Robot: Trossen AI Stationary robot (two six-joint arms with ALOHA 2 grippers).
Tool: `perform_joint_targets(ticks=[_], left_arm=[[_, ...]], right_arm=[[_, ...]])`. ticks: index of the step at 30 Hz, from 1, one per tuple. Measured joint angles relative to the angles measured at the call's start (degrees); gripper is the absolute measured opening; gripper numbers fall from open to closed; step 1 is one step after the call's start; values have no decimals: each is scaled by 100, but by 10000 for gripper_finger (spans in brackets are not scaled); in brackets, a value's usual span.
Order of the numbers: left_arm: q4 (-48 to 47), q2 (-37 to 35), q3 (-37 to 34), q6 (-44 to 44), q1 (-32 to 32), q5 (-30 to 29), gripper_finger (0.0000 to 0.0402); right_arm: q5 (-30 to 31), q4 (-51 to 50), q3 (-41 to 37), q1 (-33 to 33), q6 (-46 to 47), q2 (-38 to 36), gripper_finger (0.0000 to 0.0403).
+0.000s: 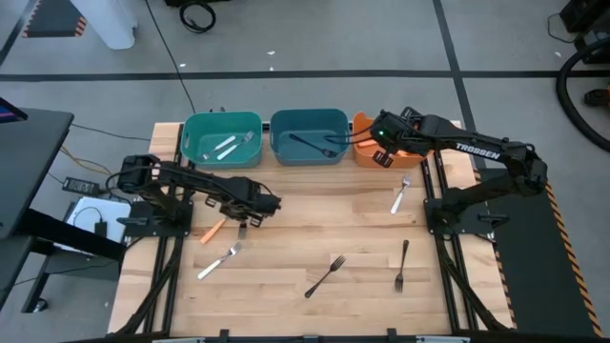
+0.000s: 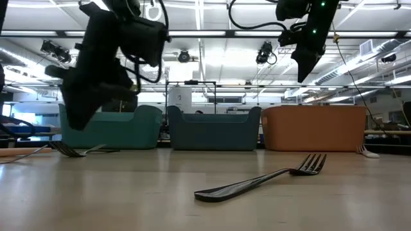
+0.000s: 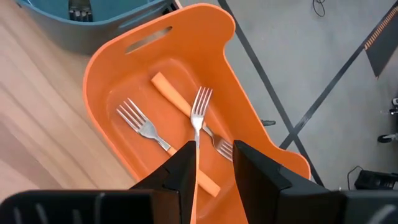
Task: Sort silverware by color (type)
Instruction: Put the black fork into the blue bin
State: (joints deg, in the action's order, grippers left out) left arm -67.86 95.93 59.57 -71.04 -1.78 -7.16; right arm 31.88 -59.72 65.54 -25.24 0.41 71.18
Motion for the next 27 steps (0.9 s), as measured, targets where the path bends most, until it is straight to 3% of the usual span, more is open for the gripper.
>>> perform_joint_targets(ticks=[8,14,20,24,27], left_arm=[[-947,-617,-10,277,-113,-121,76],[-895,-1559,-869,-156,-160,9,75],[893,-2155,-1333,-931,-129,279,75],[2104,-2006,-1344,-1013,-66,85,75],[2385,-1754,-1346,-1021,36,-64,75]], right_arm=[[-43,0,0,3,-7,0,114],[-63,1,0,1,-7,0,114],[-171,76,0,1,-10,0,114],[-184,105,0,1,2,0,114],[-184,106,0,1,4,0,114]])
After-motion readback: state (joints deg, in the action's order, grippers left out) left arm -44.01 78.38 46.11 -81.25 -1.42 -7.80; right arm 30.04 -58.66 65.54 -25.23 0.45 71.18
